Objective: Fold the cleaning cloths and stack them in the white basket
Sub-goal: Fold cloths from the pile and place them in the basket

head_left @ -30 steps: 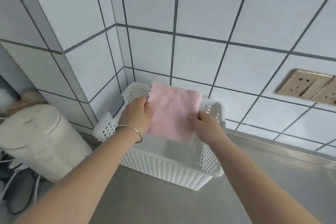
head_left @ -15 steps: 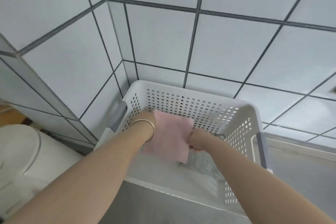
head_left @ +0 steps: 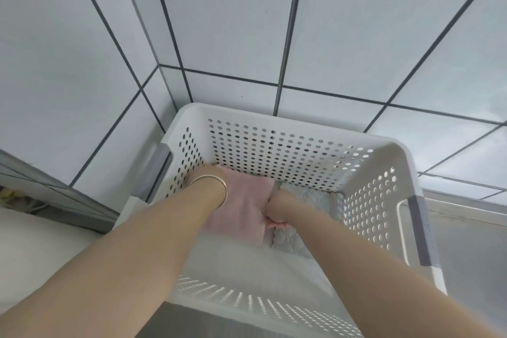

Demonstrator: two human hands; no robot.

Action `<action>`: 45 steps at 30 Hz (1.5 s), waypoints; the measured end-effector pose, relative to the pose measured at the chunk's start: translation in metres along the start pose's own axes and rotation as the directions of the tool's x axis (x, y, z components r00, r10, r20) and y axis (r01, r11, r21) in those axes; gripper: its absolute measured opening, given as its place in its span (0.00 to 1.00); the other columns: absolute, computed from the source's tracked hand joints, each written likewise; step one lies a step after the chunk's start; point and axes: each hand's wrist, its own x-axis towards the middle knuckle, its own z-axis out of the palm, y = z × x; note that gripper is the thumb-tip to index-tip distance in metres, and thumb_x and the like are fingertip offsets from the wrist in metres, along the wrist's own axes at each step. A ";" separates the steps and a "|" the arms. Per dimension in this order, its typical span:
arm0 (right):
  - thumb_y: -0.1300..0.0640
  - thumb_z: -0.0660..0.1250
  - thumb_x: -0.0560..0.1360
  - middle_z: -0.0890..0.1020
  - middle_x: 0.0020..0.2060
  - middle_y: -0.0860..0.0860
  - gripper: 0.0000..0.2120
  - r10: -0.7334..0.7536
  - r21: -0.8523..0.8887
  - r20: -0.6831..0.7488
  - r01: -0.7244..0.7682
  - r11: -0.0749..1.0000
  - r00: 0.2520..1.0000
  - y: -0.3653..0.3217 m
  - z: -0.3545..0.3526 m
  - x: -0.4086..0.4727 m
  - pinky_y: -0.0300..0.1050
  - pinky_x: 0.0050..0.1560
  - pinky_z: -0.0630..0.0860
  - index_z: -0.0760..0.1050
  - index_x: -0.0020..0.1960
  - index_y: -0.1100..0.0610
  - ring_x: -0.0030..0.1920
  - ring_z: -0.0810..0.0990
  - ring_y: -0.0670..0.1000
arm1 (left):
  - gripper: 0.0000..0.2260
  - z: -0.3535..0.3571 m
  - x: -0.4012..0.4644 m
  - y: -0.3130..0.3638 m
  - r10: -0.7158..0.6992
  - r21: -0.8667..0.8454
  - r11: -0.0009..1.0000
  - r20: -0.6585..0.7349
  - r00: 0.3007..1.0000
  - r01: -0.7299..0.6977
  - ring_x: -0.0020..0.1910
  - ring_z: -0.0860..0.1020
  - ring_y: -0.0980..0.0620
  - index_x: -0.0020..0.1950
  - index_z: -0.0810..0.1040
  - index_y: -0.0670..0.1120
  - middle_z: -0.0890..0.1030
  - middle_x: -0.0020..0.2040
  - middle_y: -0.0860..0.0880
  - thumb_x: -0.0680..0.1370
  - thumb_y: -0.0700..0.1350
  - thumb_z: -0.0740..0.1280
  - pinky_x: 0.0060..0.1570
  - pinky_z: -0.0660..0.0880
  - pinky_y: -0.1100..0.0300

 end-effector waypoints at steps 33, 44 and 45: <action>0.50 0.58 0.78 0.80 0.46 0.50 0.10 -0.462 -0.220 -0.590 0.419 0.881 0.661 0.050 -0.055 -0.207 0.45 0.43 0.73 0.76 0.50 0.52 0.47 0.77 0.54 | 0.07 -0.028 -0.192 0.028 0.506 0.077 0.730 -0.730 0.460 -0.679 0.39 0.78 0.49 0.43 0.76 0.52 0.81 0.38 0.53 0.76 0.53 0.62 0.34 0.68 0.60; 0.60 0.61 0.66 0.74 0.22 0.48 0.05 -0.335 -0.277 -0.926 0.288 0.917 0.176 0.256 -0.042 -0.279 0.30 0.24 0.46 0.72 0.32 0.55 0.20 0.68 0.54 | 0.14 0.097 -0.319 0.156 0.587 0.113 0.348 -0.800 0.123 -0.931 0.25 0.73 0.46 0.35 0.73 0.49 0.75 0.25 0.50 0.74 0.54 0.55 0.24 0.65 0.60; 0.59 0.59 0.67 0.74 0.23 0.48 0.07 -0.321 -0.268 -0.933 0.277 0.923 0.165 0.280 -0.043 -0.284 0.31 0.23 0.47 0.72 0.32 0.55 0.21 0.69 0.54 | 0.14 0.109 -0.332 0.172 0.603 0.109 0.315 -0.790 0.110 -0.943 0.25 0.73 0.46 0.35 0.73 0.49 0.75 0.25 0.50 0.74 0.54 0.56 0.24 0.64 0.61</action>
